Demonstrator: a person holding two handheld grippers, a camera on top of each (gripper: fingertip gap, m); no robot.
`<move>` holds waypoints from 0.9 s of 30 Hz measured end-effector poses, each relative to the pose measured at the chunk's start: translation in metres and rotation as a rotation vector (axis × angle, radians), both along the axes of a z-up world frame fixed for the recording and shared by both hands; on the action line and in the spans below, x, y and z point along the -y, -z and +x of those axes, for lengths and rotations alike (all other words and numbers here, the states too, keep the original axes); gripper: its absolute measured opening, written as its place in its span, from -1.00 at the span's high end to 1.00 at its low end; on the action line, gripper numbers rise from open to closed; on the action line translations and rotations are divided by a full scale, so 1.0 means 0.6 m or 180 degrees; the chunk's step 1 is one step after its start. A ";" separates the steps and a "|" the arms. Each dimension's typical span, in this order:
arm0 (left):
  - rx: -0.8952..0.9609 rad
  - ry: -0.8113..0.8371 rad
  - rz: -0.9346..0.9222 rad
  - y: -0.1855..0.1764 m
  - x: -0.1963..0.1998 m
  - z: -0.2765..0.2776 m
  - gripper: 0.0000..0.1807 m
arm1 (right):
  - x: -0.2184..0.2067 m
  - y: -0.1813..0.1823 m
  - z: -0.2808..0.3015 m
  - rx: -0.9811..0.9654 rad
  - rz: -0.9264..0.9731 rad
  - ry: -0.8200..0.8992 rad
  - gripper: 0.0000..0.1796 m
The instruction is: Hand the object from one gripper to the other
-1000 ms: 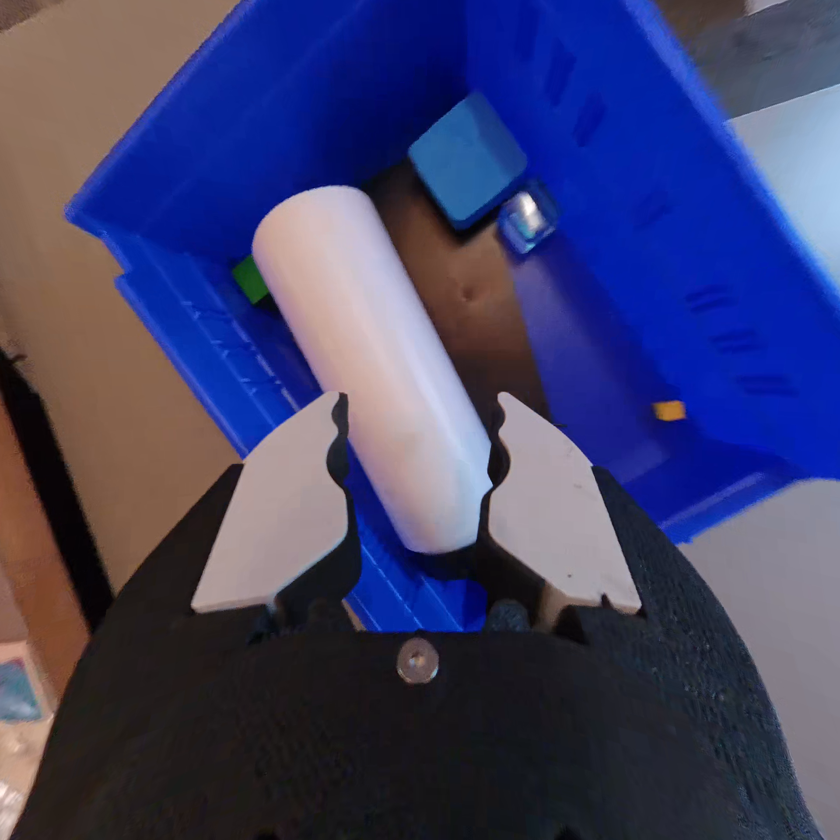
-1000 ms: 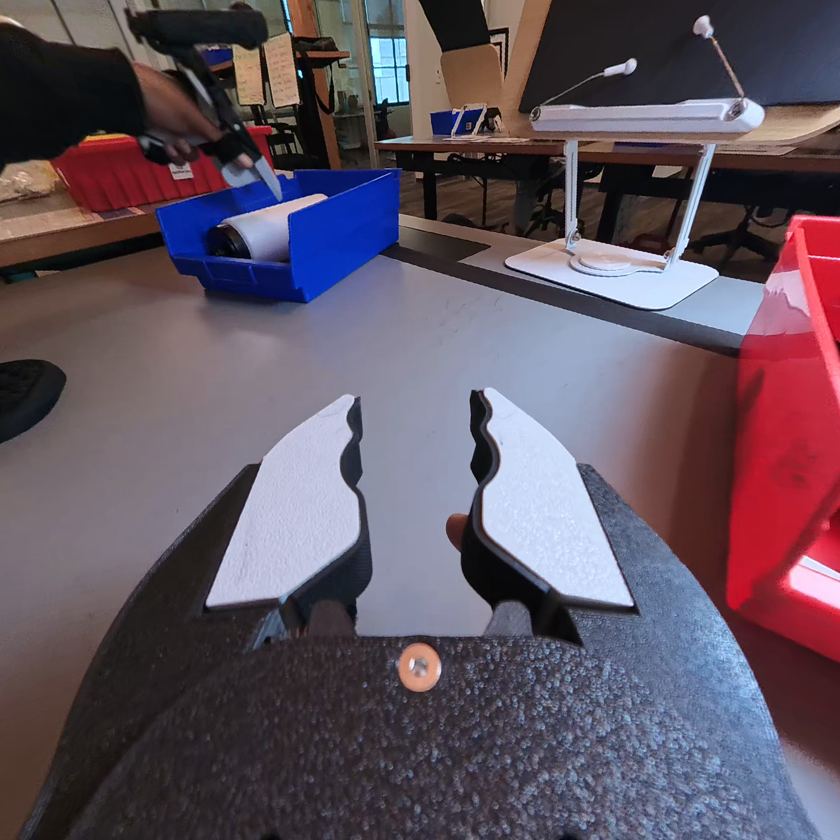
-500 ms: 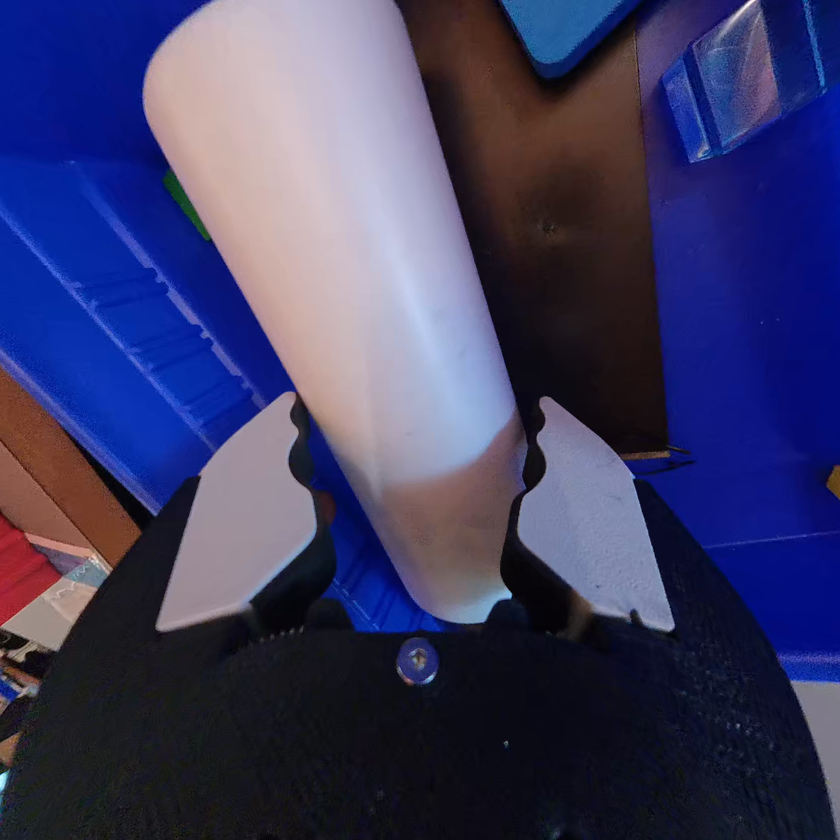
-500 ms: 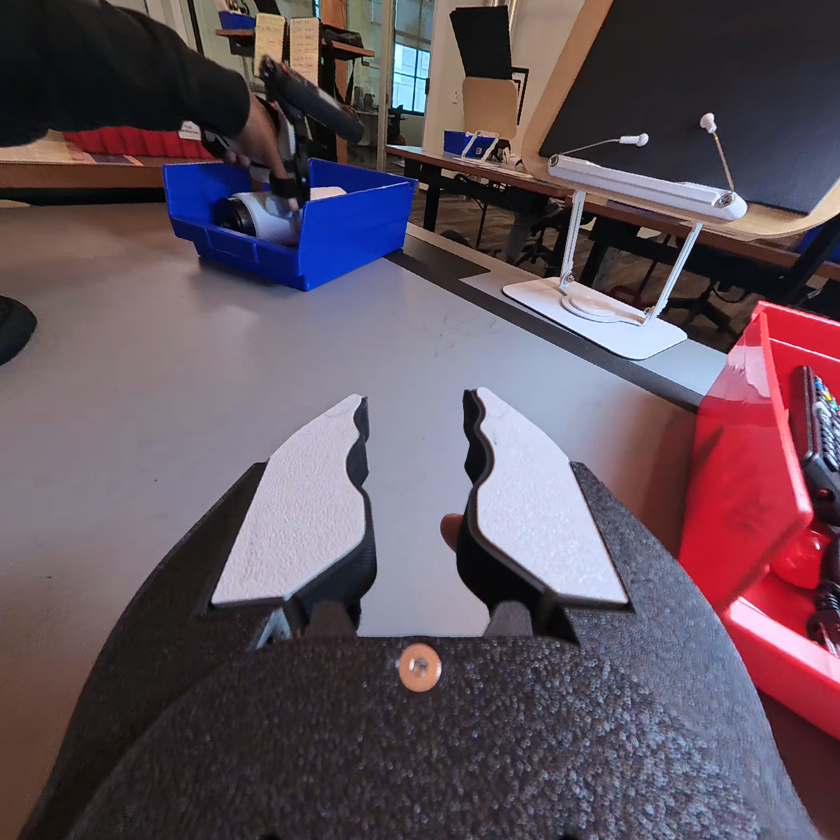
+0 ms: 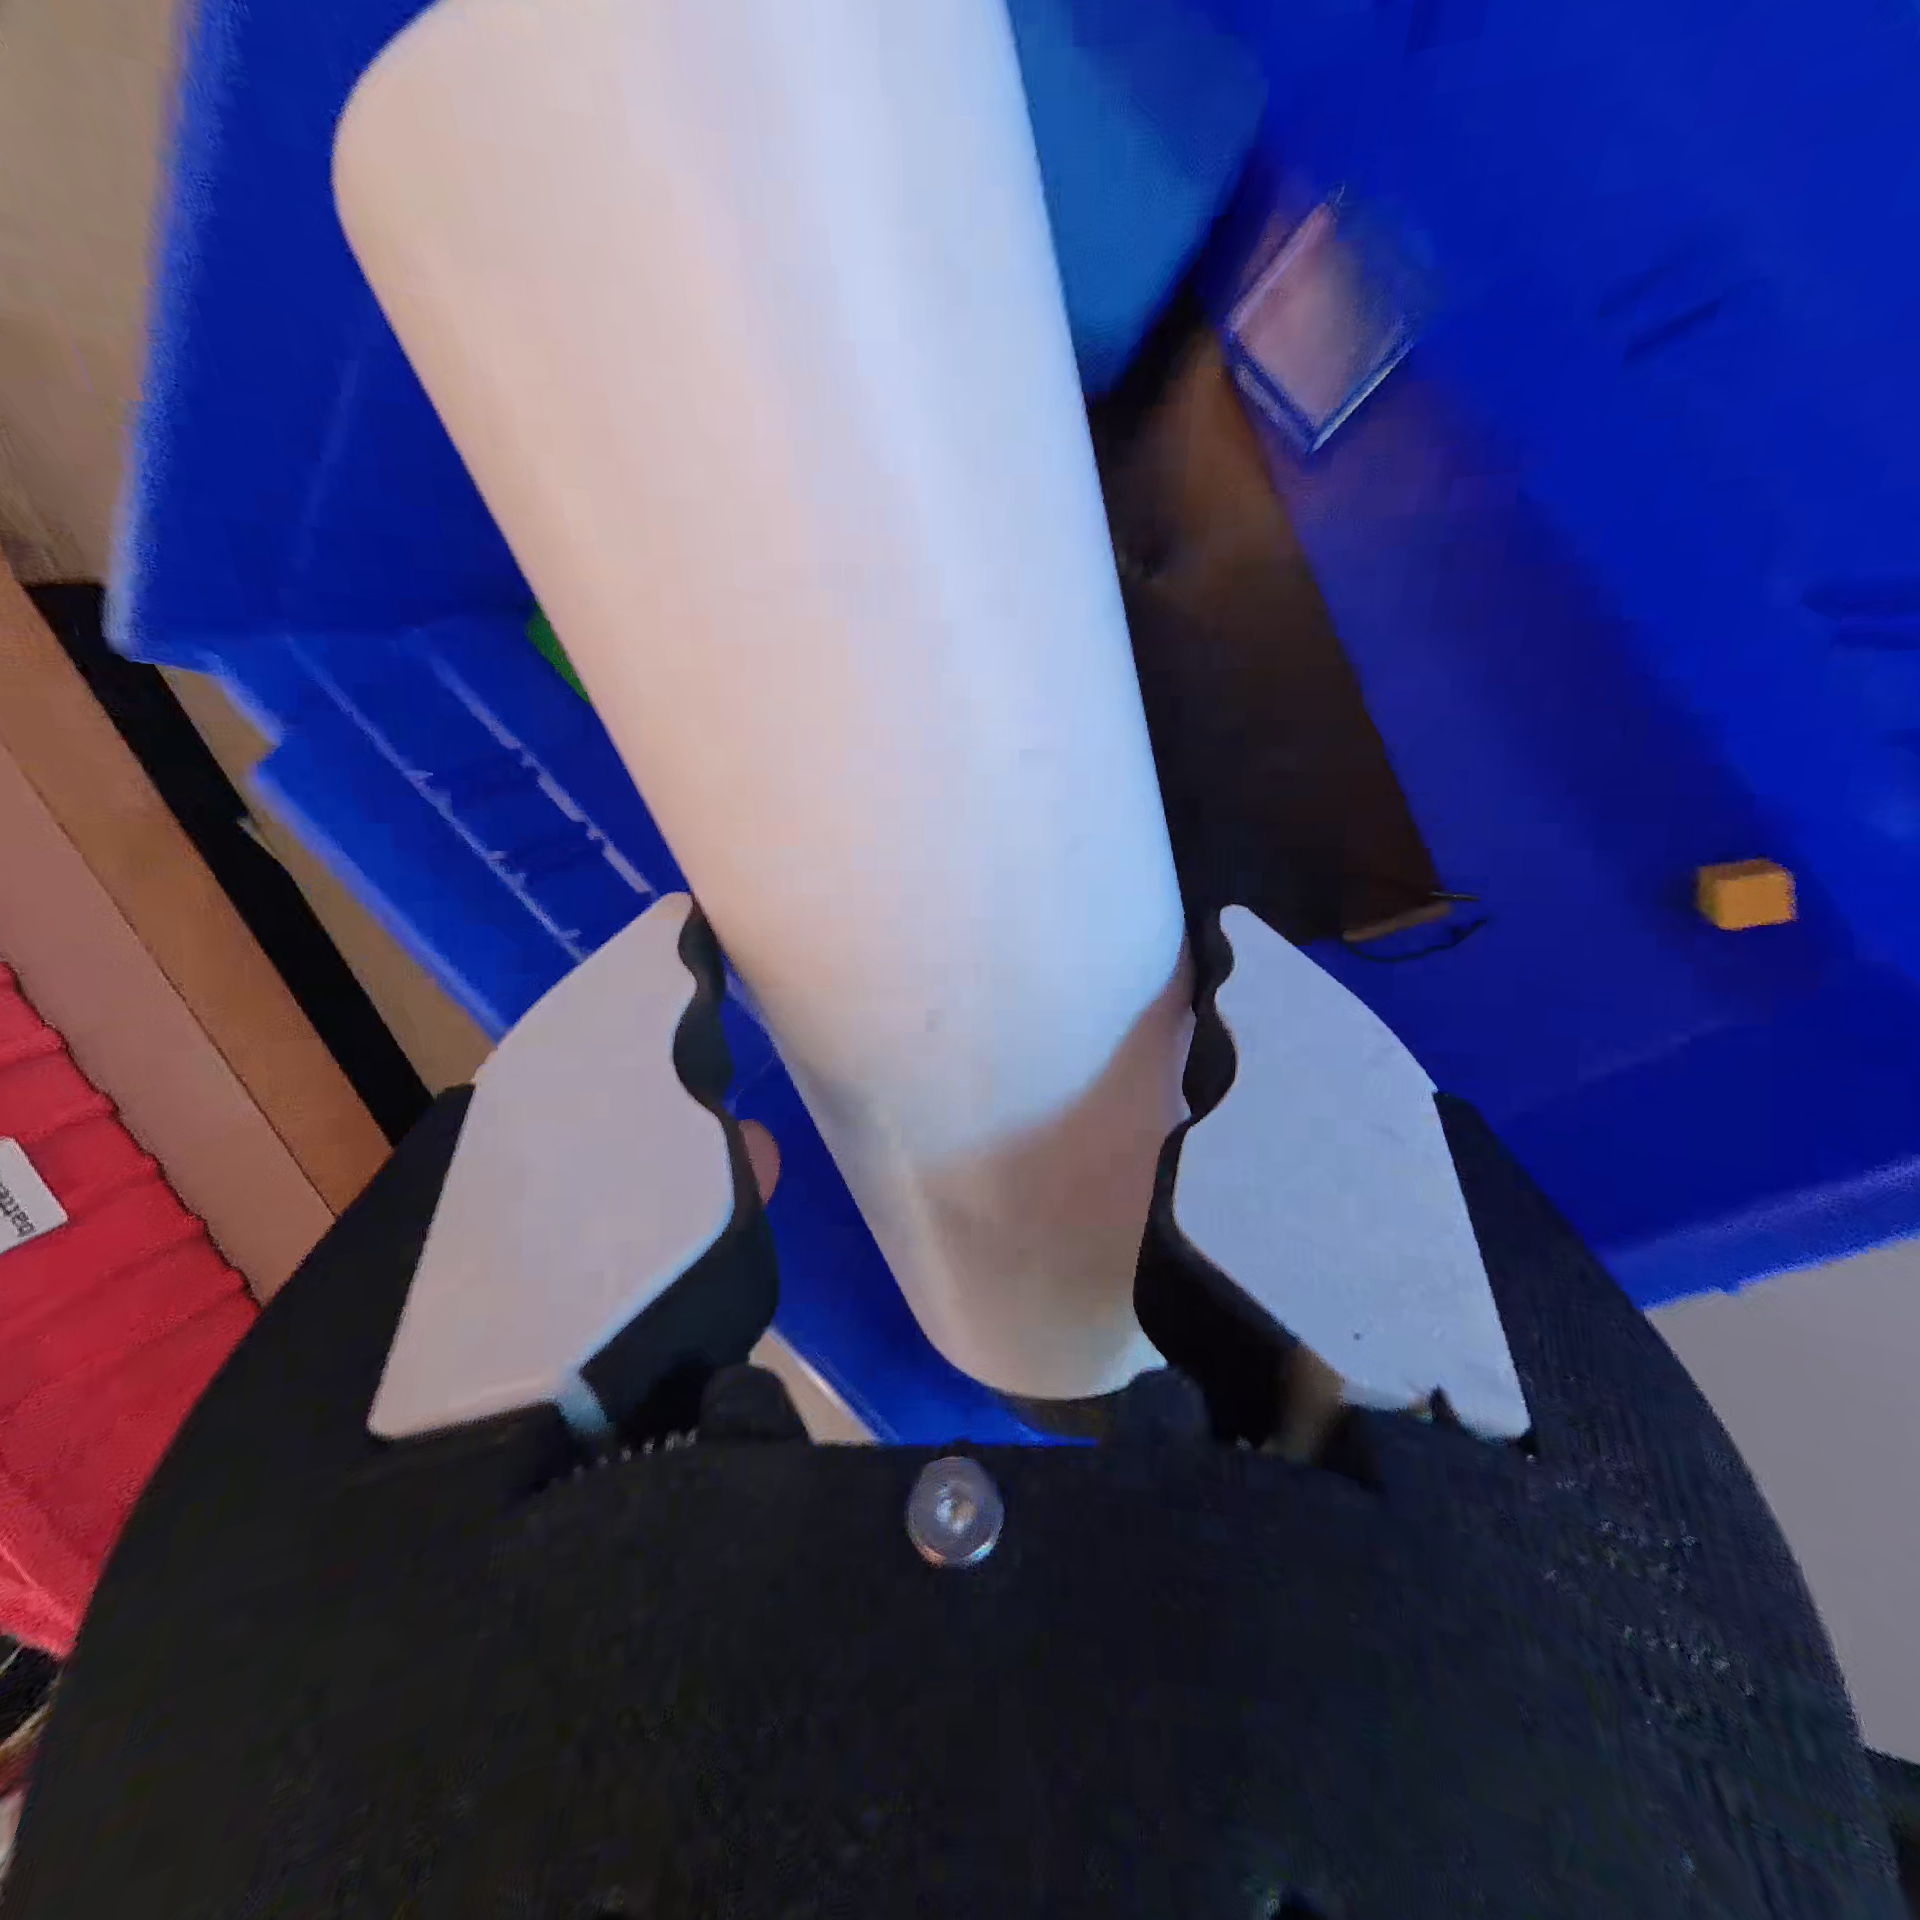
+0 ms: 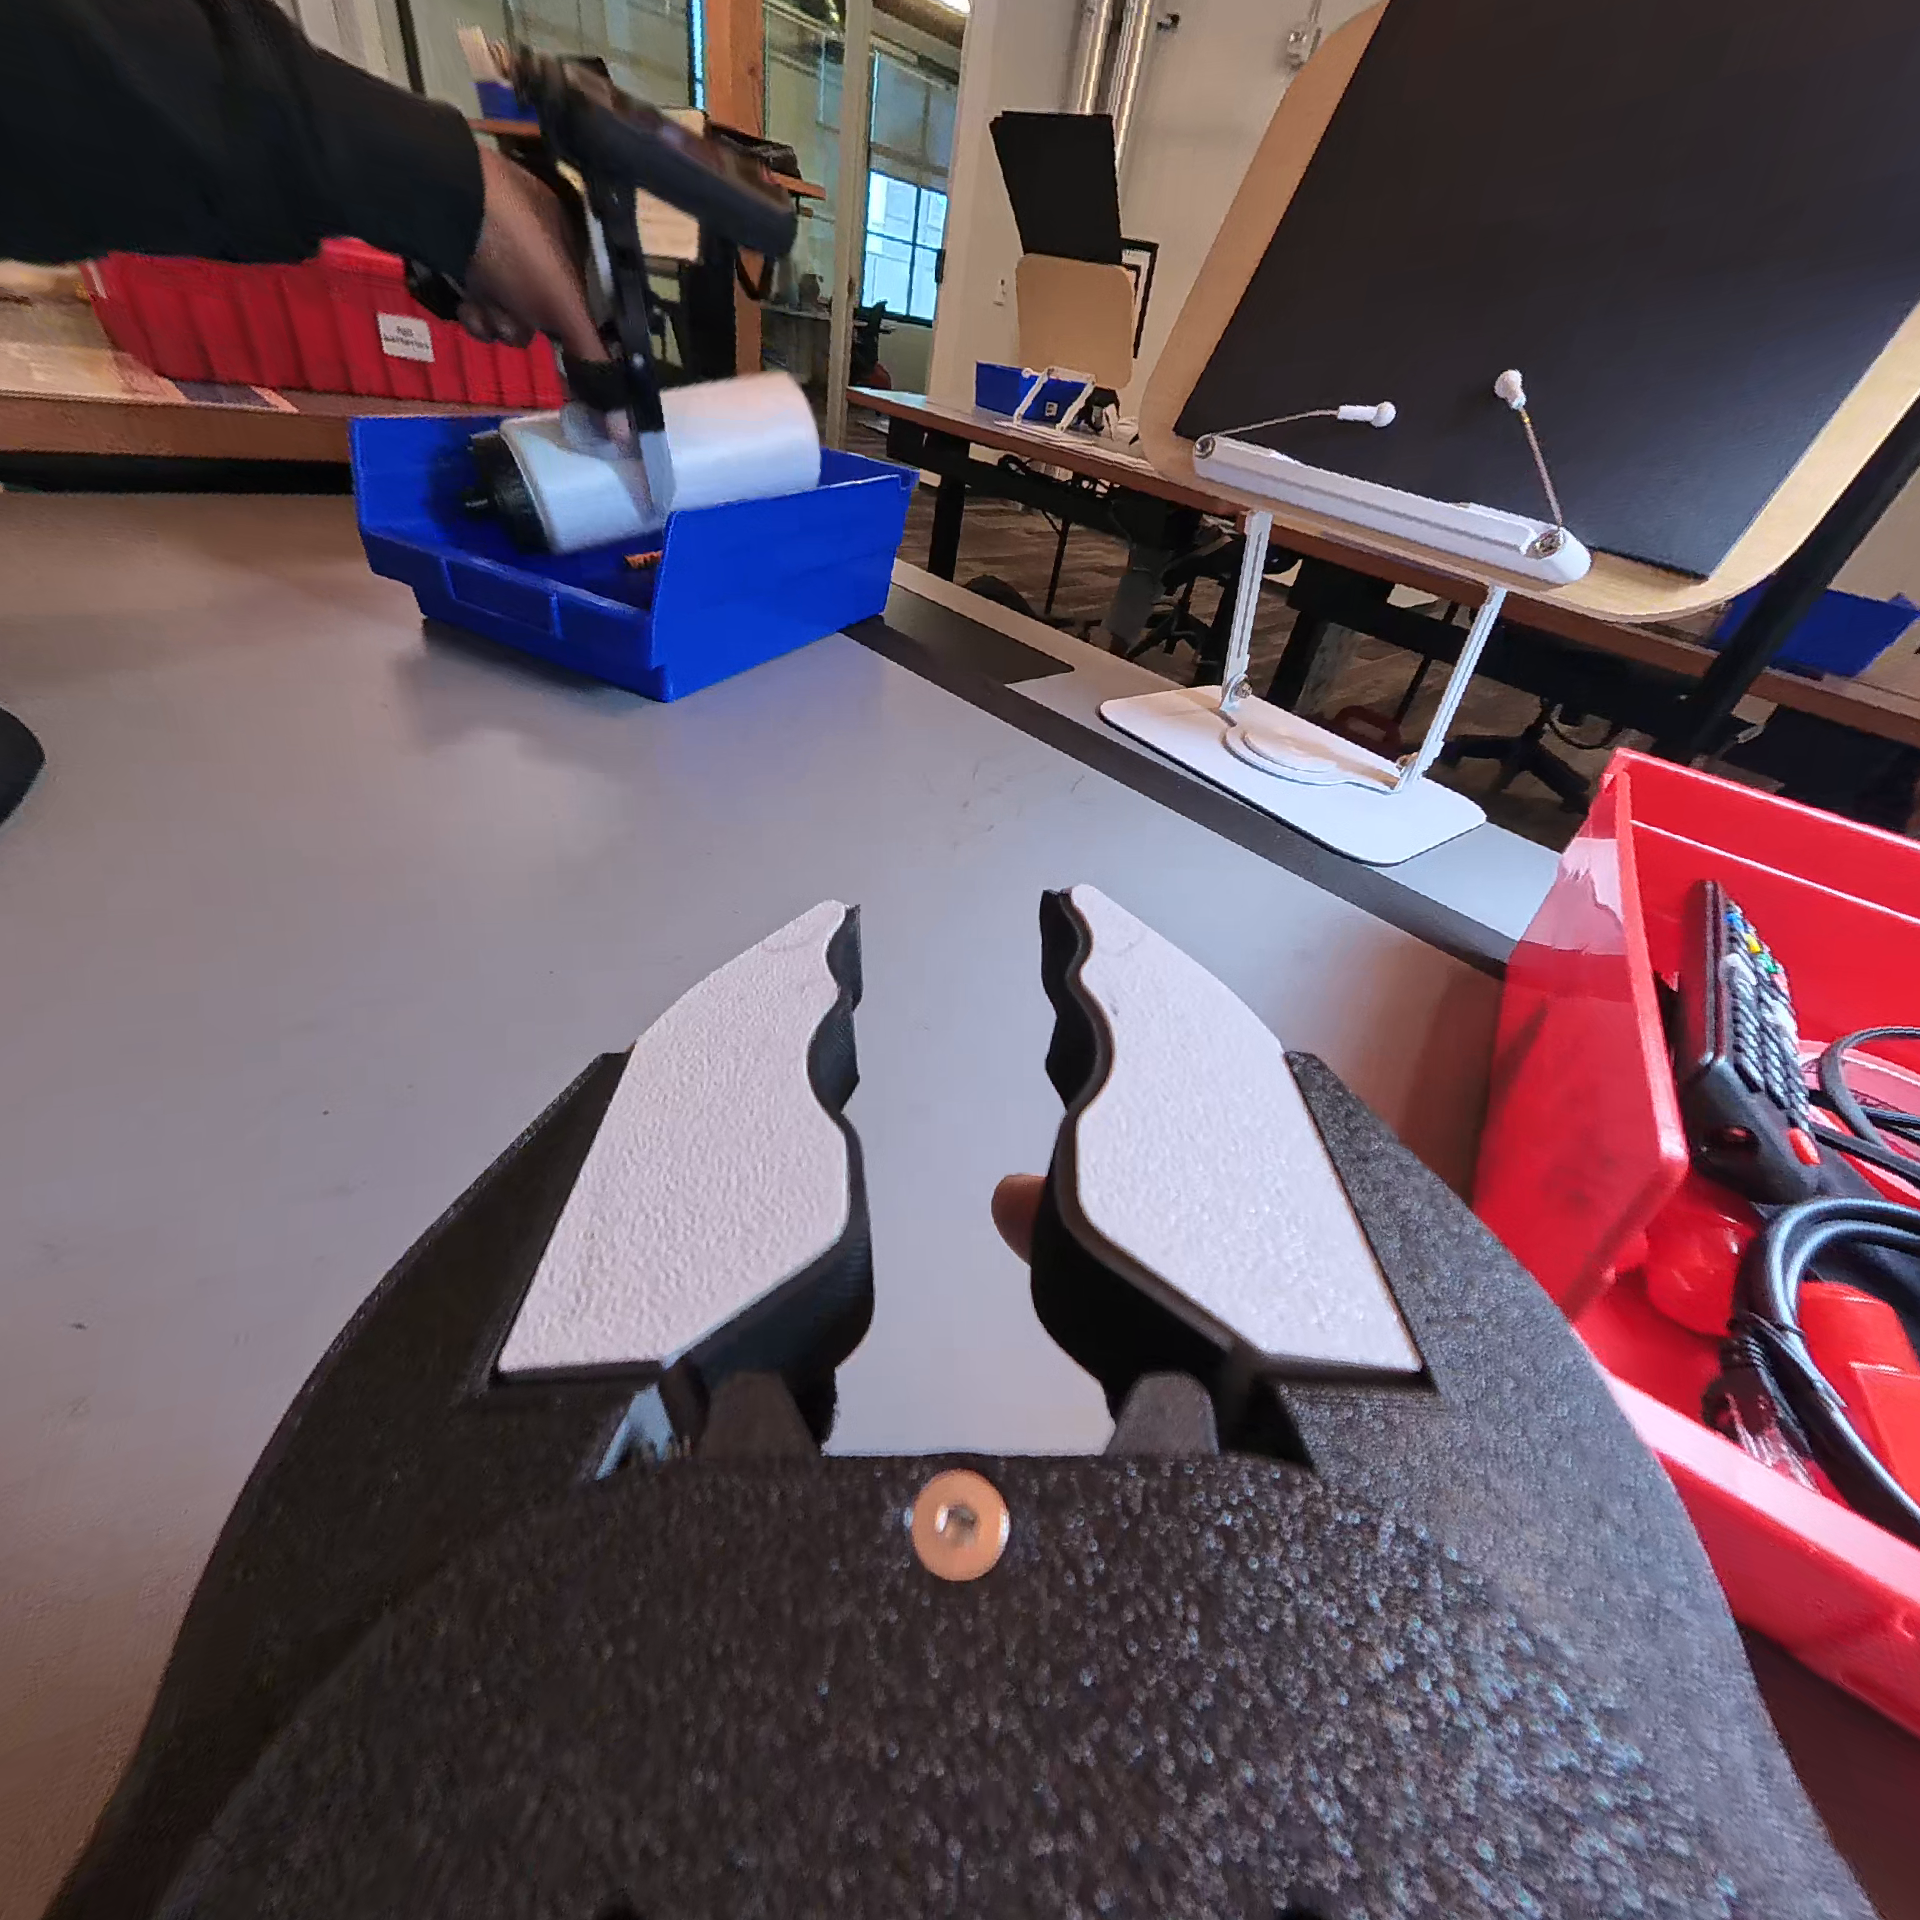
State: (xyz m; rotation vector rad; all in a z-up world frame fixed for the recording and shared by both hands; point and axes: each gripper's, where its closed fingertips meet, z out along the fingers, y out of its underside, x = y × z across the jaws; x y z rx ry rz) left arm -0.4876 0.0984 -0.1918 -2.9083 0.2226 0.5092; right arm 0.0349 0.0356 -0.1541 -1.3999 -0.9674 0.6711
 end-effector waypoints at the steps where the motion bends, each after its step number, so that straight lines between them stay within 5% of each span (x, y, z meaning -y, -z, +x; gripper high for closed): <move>1: 0.0009 0.0045 0.0128 -0.020 -0.003 0.002 0.03 | 0.000 0.001 -0.001 0.0005 -0.0007 -0.0003 0.63; 9: 0.0589 0.0829 0.1756 -0.219 -0.024 0.113 0.06 | 0.001 0.016 -0.012 0.0056 0.0032 -0.0049 0.62; 16: 0.1956 0.1805 0.3255 -0.355 0.027 0.324 0.06 | 0.007 -0.047 -0.071 0.0092 0.0154 -0.0211 0.52; 23: 0.2918 0.2632 0.3935 -0.401 0.098 0.529 0.06 | 0.024 -0.230 -0.216 -0.0063 0.0115 -0.0758 0.15; 27: 0.3003 0.2812 0.3794 -0.369 0.106 0.582 0.06 | 0.014 -0.211 -0.282 0.0452 0.0267 -0.0795 0.05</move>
